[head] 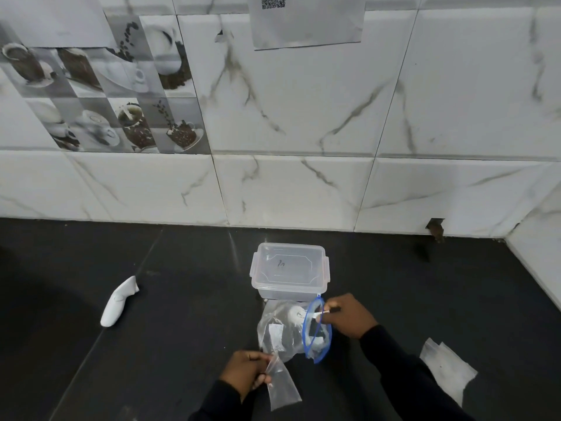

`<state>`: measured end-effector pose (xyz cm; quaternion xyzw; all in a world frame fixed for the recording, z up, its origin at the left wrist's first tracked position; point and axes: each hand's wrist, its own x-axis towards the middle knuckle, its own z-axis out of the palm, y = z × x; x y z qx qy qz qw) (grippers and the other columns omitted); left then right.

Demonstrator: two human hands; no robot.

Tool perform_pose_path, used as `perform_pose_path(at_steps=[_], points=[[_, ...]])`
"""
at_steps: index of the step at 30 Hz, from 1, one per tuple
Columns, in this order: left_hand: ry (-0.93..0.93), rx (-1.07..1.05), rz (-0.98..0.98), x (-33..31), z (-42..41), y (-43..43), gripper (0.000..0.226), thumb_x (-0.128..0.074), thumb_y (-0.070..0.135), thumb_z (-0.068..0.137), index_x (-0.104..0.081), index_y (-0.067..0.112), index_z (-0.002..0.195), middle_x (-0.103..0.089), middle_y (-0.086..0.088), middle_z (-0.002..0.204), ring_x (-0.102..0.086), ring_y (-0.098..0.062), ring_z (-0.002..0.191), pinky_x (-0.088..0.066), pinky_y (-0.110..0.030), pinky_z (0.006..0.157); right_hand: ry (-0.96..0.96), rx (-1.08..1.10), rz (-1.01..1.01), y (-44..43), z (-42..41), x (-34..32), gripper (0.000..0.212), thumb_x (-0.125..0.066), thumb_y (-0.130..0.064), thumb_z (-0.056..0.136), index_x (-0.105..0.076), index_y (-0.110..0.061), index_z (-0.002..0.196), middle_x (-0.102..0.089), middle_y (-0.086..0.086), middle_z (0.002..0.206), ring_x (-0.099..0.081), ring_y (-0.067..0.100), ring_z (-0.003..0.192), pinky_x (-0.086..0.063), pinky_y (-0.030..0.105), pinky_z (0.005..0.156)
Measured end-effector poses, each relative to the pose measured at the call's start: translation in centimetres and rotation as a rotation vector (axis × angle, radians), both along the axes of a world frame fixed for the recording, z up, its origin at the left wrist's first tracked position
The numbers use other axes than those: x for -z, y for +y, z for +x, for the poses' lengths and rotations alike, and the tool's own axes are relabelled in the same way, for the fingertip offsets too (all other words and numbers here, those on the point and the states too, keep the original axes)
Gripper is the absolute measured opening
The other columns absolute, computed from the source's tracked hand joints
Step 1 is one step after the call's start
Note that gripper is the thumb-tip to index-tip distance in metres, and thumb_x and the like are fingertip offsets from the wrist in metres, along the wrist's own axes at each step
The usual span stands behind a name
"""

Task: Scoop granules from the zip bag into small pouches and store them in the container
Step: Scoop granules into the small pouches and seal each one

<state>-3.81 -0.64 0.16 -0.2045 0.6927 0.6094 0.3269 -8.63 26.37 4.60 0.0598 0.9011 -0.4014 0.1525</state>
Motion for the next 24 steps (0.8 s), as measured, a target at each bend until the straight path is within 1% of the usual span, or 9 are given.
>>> perform_pose_path(at_steps=[2, 5, 7, 9, 11, 14, 17, 20, 24], points=[[-0.031, -0.03, 0.032, 0.4, 0.1, 0.1, 0.02, -0.055, -0.009, 0.091, -0.075, -0.007, 0.092, -0.065, -0.018, 0.06, -0.059, -0.011, 0.035, -0.042, -0.012, 0.033, -0.071, 0.058, -0.063, -0.5, 0.5, 1.0, 0.029, -0.081, -0.017, 0.074, -0.064, -0.018, 0.051, -0.058, 0.0, 0.055, -0.05, 0.003, 0.053, -0.043, 0.025, 0.063], [-0.054, -0.058, 0.089, 0.4, 0.2, 0.4, 0.017, -0.056, -0.011, 0.091, -0.073, -0.01, 0.093, -0.065, -0.016, 0.057, -0.058, -0.013, 0.034, -0.041, -0.013, 0.031, -0.09, 0.178, -0.079, -0.9, 1.3, 3.0, 0.019, -0.081, -0.016, 0.074, -0.074, -0.01, 0.058, -0.068, 0.01, 0.06, -0.056, 0.003, 0.055, -0.045, 0.02, 0.059], [-0.061, -0.06, 0.109, 0.4, 0.2, 0.4, 0.017, -0.056, -0.011, 0.09, -0.073, -0.009, 0.09, -0.066, -0.015, 0.057, -0.058, -0.013, 0.034, -0.041, -0.012, 0.031, -0.114, 0.206, -0.137, -1.2, 1.4, 3.3, 0.013, -0.079, -0.013, 0.077, -0.079, -0.008, 0.065, -0.073, 0.007, 0.061, -0.06, 0.003, 0.057, -0.047, 0.02, 0.06], [-0.067, -0.063, 0.114, 0.6, 0.3, 0.2, 0.019, -0.055, -0.012, 0.09, -0.074, -0.008, 0.088, -0.066, -0.016, 0.059, -0.058, -0.013, 0.035, -0.042, -0.012, 0.032, -0.127, 0.19, -0.156, -1.8, 1.5, 2.7, 0.012, -0.078, -0.01, 0.078, -0.081, -0.01, 0.066, -0.069, -0.002, 0.055, -0.058, 0.002, 0.055, -0.045, 0.018, 0.059], [-0.069, -0.067, 0.126, 0.7, 0.4, 0.1, 0.018, -0.056, -0.012, 0.09, -0.074, -0.008, 0.087, -0.066, -0.017, 0.059, -0.058, -0.013, 0.035, -0.042, -0.012, 0.033, -0.038, 0.177, -0.11, -2.3, 1.6, 2.0, 0.015, -0.081, -0.012, 0.073, -0.077, -0.013, 0.059, -0.062, -0.004, 0.052, -0.053, 0.004, 0.052, -0.043, 0.021, 0.057], [-0.068, -0.078, 0.148, 0.8, 0.3, 0.1, 0.018, -0.058, -0.011, 0.089, -0.075, -0.008, 0.085, -0.066, -0.018, 0.061, -0.057, -0.013, 0.035, -0.042, -0.012, 0.033, 0.173, 0.165, -0.004, -3.1, 1.6, -0.1, 0.016, -0.077, -0.012, 0.071, -0.068, -0.009, 0.059, -0.065, 0.002, 0.063, -0.059, 0.009, 0.058, -0.046, 0.026, 0.059], [-0.071, -0.088, 0.186, 0.6, 0.1, 0.3, 0.023, -0.055, -0.013, 0.088, -0.076, -0.007, 0.083, -0.069, -0.02, 0.066, -0.058, -0.013, 0.037, -0.044, -0.012, 0.035, 0.382, 0.093, 0.069, -4.0, 2.4, -2.9, 0.015, -0.067, -0.012, 0.078, -0.063, -0.012, 0.063, -0.057, -0.005, 0.07, -0.055, 0.007, 0.061, -0.042, 0.019, 0.059], [-0.064, -0.116, 0.241, 0.6, -0.1, 0.6, 0.025, -0.05, -0.016, 0.089, -0.074, -0.011, 0.088, -0.069, -0.021, 0.068, -0.059, -0.013, 0.038, -0.045, -0.012, 0.035, 0.617, -0.008, 0.191, -4.7, 3.7, -4.7, 0.01, -0.063, -0.012, 0.085, -0.065, -0.016, 0.075, -0.049, -0.014, 0.082, -0.052, 0.003, 0.069, -0.038, 0.008, 0.064], [-0.009, -0.143, 0.309, 0.1, 0.0, 1.2, 0.023, -0.048, -0.02, 0.088, -0.069, -0.016, 0.097, -0.068, -0.021, 0.066, -0.058, -0.014, 0.037, -0.046, -0.014, 0.035, 0.721, -0.033, 0.162, -5.0, 5.1, -6.0, 0.008, -0.065, -0.006, 0.086, -0.068, -0.013, 0.086, -0.054, -0.011, 0.092, -0.056, 0.001, 0.075, -0.04, 0.001, 0.067]])
